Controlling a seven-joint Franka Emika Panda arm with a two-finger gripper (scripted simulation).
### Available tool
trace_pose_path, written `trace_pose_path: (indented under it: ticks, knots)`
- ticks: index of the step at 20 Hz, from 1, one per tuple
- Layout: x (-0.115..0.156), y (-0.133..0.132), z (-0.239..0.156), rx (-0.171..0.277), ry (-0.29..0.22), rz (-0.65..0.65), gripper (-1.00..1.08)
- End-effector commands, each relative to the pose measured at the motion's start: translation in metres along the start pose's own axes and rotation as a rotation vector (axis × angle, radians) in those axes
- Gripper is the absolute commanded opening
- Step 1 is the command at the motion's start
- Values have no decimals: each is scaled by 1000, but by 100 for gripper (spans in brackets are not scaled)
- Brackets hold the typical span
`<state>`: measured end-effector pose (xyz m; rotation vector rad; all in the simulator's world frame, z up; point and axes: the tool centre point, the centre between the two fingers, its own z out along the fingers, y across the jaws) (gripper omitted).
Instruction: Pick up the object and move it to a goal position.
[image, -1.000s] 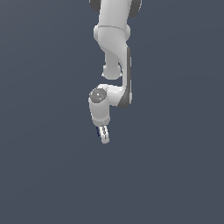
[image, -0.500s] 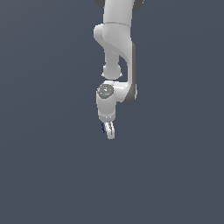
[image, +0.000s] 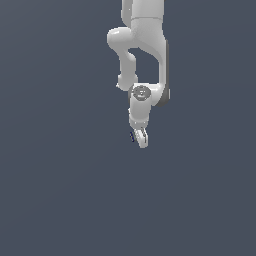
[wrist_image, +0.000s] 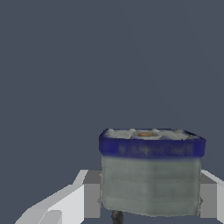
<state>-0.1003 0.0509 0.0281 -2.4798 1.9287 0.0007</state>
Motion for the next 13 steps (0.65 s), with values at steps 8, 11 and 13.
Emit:
trace_pose_path:
  ticks: [8,11,13]
  knots:
    - [-59,19,-8,0,0,1,-100]
    - [-65,20,-8,0,0,1,-100]
    - [-66,21,-8,0,0,1,-100]
